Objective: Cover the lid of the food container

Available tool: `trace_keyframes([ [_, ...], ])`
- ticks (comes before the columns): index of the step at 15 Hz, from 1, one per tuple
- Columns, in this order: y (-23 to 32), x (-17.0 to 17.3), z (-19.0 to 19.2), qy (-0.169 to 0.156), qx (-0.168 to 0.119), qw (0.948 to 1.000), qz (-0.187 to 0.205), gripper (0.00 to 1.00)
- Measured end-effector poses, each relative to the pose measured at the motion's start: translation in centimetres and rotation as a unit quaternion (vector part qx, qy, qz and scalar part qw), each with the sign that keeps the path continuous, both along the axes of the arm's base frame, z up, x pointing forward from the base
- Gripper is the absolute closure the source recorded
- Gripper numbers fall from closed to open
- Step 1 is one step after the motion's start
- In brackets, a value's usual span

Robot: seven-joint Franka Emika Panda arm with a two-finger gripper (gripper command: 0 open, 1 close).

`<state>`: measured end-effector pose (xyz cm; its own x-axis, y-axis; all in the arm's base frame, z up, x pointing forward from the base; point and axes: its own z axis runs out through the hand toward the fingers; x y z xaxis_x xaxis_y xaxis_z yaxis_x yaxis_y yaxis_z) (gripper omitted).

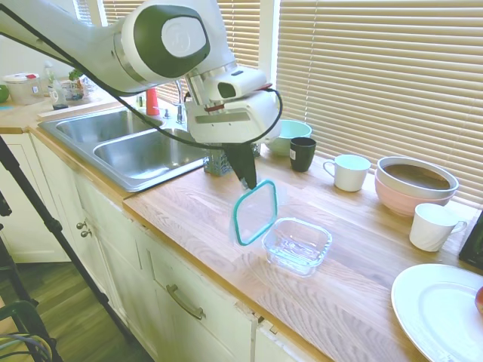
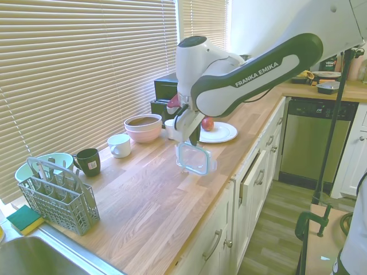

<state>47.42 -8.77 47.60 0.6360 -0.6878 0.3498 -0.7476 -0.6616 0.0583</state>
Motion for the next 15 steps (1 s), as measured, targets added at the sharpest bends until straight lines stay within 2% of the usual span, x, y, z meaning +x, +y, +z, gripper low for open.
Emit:
trace_keyframes([
  [6, -3.4, 0.2, 1.2, 0.0, 0.018, 0.9992, 0.035, 1.0],
  [15, -7.0, 4.5, 0.3, 0.014, 0.021, 0.9987, 0.044, 1.0],
])
